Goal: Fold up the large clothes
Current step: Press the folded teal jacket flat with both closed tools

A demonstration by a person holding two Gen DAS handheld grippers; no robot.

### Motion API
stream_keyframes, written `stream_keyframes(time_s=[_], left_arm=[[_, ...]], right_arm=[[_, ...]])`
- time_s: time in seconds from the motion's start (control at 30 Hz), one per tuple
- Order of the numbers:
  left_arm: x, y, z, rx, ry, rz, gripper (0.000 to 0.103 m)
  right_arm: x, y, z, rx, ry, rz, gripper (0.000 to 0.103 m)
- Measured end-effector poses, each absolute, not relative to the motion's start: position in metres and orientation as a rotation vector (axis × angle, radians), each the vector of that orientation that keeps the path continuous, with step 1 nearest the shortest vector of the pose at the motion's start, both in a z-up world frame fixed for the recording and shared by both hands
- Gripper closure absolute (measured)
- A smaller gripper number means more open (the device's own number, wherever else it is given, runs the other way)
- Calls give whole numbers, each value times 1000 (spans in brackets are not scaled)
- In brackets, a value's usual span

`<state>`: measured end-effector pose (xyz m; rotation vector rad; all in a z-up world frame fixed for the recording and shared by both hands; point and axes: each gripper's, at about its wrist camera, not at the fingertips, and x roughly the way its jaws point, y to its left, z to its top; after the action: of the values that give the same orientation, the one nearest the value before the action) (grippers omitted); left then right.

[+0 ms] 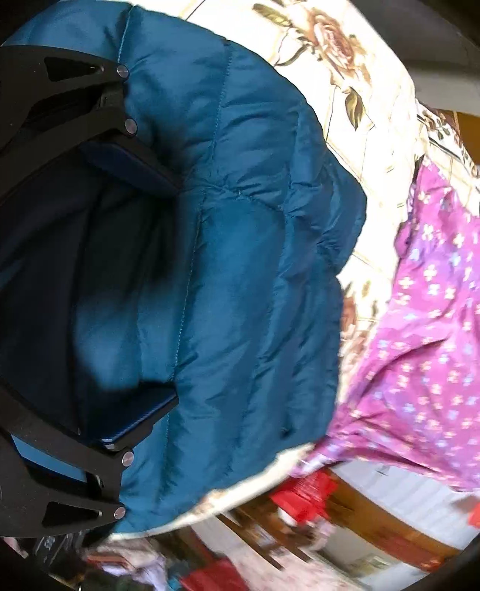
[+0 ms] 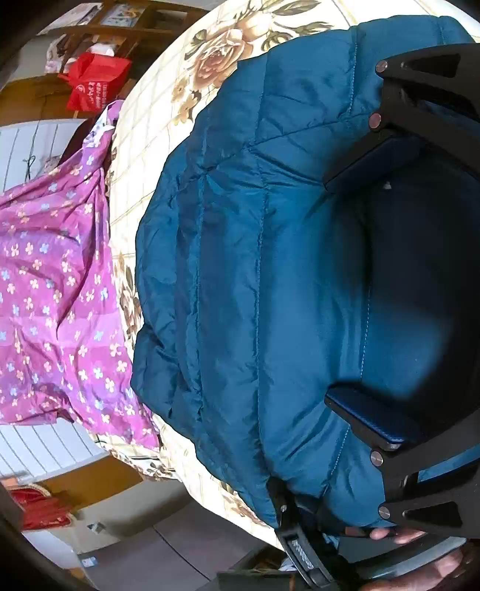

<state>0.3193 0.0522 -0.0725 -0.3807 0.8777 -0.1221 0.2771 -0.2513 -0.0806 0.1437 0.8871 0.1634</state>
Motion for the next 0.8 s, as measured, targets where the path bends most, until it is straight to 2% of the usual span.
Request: stream_keyframes(time_s=[0.23,0.47,0.8], left_arm=[[315,70,-71,-477,825,-209,0],[320,31,-68,-233,885,-45,0],[329,42,-76,-271,933,-90,0]], right_arm=[[277,-247,-81,128,896,138,0],[277,-246,-81,123,897,125,0],[275,-245,-82,119,885,113,0]])
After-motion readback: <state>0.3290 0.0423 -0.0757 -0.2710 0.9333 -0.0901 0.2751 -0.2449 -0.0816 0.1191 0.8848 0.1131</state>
